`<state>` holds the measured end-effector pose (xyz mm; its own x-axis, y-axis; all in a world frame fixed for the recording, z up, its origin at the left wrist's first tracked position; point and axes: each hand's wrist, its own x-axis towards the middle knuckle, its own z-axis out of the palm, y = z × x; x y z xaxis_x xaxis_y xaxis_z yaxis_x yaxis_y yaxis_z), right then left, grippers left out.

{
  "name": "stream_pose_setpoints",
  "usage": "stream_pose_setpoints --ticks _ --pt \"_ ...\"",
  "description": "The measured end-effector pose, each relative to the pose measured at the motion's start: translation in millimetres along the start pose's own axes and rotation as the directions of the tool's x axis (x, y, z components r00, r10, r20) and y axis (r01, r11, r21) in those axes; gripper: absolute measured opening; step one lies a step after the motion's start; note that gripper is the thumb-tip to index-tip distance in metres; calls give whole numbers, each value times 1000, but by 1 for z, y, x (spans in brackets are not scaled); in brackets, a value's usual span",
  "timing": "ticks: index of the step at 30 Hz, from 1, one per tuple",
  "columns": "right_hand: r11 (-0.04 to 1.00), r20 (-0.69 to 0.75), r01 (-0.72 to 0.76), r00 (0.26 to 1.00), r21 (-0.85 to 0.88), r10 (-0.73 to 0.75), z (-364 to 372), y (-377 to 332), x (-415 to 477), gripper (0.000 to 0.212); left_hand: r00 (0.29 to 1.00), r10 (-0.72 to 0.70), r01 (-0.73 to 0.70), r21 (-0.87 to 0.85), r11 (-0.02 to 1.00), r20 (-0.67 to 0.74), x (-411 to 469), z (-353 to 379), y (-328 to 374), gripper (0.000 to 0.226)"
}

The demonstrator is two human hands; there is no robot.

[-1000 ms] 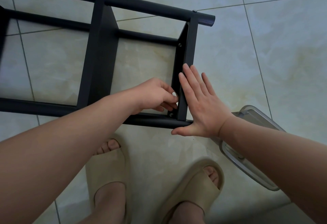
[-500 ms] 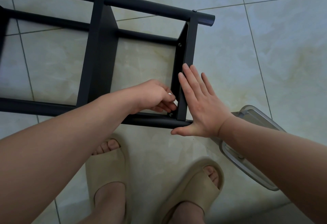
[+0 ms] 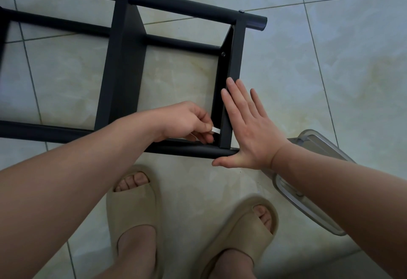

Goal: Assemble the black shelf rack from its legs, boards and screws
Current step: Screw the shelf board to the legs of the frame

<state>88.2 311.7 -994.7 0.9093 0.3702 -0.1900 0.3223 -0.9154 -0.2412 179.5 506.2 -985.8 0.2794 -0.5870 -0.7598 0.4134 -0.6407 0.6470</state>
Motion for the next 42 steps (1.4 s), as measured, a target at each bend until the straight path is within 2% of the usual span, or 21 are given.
stream_pose_setpoints --ticks 13,18,24,26,30,32,36,39,42 --pt "1000 -6 1 1000 1 -1 0 0 0 135 999 11 -20 219 976 41 0 1 -5 15" --pt "1000 -8 2 1000 2 -2 0 0 0 134 999 -11 0 231 973 45 0 0 -6 14" --pt "1000 -1 0 1000 9 0 0 -1 1 134 1000 25 -21 251 968 -14 3 -4 -10 5" --pt "1000 -1 -2 1000 14 2 0 -1 1 134 997 56 -41 247 968 -53 5 -4 -10 11" --pt "1000 6 -4 1000 19 4 -1 -1 1 135 985 126 -68 396 916 -121 6 -5 -8 12" --pt "1000 8 -4 1000 16 4 -2 -2 1 135 977 157 -87 412 907 -142 5 -4 -6 12" --pt "1000 13 -5 1000 16 4 -1 -2 1 135 974 155 -103 289 952 -163 7 0 0 9" --pt "1000 15 -3 1000 25 2 -1 -2 1 134 984 83 -77 41 996 -159 6 5 2 8" --pt "1000 12 1 1000 31 -2 -1 -1 1 134 994 -3 -22 -224 974 -109 6 9 2 9"
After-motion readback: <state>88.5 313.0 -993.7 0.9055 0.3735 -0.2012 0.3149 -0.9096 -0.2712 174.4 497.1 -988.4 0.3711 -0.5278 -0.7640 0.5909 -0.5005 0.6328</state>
